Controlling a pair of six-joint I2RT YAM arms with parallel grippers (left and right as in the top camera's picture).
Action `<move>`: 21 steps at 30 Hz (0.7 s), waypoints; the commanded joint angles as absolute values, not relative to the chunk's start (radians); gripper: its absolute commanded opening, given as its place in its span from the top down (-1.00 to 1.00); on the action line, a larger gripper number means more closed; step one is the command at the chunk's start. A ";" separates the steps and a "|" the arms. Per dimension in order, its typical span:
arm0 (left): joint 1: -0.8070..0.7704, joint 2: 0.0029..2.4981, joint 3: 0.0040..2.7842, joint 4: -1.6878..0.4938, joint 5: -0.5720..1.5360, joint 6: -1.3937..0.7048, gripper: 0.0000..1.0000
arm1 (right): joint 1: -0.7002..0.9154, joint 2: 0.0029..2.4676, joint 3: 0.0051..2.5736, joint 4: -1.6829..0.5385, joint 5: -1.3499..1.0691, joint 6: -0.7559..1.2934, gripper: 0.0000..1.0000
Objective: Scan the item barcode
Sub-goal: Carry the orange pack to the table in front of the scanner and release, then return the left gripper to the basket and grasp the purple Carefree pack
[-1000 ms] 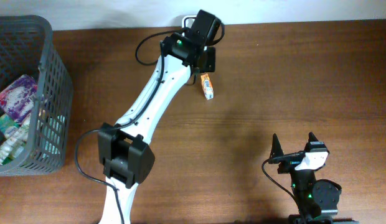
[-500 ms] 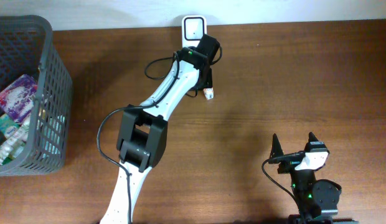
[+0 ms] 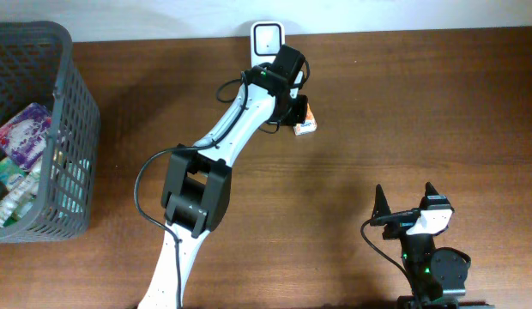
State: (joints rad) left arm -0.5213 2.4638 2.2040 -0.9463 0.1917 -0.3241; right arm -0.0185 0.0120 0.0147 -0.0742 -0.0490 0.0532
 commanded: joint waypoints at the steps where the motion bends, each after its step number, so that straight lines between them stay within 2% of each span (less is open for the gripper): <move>1: -0.516 2.460 2.263 -0.970 0.276 -0.282 0.83 | -0.013 0.007 0.006 -0.075 -0.044 0.061 -0.97; 6: -0.468 2.375 2.399 -1.050 0.278 -0.282 0.73 | -0.013 0.007 0.006 -0.075 -0.044 0.060 -0.97; 7: -0.453 2.352 2.430 -1.061 0.277 -0.282 0.58 | -0.013 0.007 0.006 -0.075 -0.044 0.060 -0.98; 8: -0.440 2.329 2.458 -1.068 0.277 -0.282 0.28 | -0.013 0.007 0.006 -0.075 -0.044 0.060 -0.97; 11: -0.385 2.249 2.555 -1.090 0.266 -0.282 -0.04 | -0.013 0.007 0.006 -0.075 -0.044 0.060 -0.97; 12: -0.366 2.225 2.580 -1.096 0.257 -0.282 -0.36 | -0.013 0.007 0.006 -0.075 -0.044 0.060 -0.97; 14: -0.310 2.160 2.617 -1.102 0.214 -0.282 -0.87 | -0.013 0.007 0.006 -0.075 -0.044 0.060 -0.97; 18: -0.171 2.040 2.627 -1.105 0.077 -0.282 -0.99 | -0.013 0.007 0.006 -0.075 -0.044 0.060 -0.97; 21: -0.017 1.963 2.627 -1.143 -0.012 -0.282 -0.98 | -0.013 0.007 0.006 -0.075 -0.044 0.061 -0.97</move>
